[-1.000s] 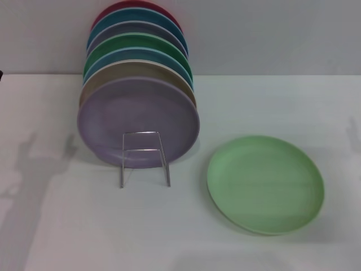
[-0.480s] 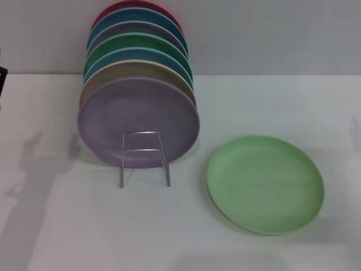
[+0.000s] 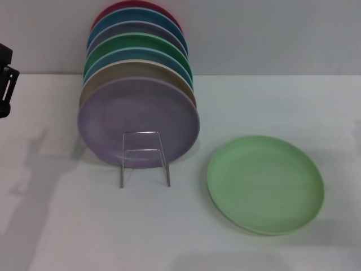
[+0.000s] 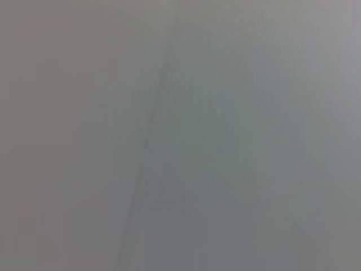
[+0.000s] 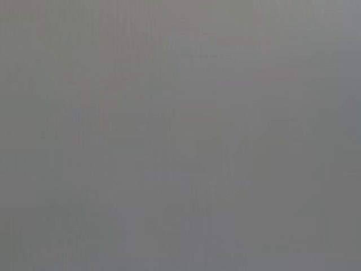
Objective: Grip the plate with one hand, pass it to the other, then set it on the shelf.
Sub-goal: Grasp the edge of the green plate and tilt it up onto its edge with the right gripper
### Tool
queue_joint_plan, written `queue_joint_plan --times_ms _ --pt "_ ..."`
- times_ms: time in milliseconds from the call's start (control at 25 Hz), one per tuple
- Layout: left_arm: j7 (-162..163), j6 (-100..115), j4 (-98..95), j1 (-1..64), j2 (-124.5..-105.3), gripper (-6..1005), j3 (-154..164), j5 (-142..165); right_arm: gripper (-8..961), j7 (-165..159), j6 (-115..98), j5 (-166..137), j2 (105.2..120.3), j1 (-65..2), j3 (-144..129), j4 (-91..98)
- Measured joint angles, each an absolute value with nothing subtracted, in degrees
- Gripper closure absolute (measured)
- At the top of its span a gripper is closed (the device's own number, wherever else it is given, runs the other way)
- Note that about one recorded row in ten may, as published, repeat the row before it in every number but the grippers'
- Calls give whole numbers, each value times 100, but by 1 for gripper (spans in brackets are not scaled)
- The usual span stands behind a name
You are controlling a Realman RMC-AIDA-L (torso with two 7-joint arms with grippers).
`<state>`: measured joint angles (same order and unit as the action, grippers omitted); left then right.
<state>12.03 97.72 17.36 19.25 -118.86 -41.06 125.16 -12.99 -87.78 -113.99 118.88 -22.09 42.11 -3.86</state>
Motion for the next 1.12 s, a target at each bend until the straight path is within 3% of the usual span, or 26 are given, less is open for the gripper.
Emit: queue_joint_plan --times_ms 200,440,680,1120 --pt "1144 9720 1775 1924 -11902 137 -3986 12515 336 -1291 -8780 -11400 11890 -2191 4200 -394" --pt "639 9161 1815 1882 -11909 137 -3831 12505 336 -1206 -8590 -11442 11736 -2240 4002 -461" --pt "567 9007 1865 1861 -11895 137 -3894 12473 335 213 -8606 -11391 11886 -2351 4215 -444" --pt "596 8856 1855 1888 -11877 137 -3923 12462 335 2292 -8703 -11389 11885 -2043 4517 -1954"
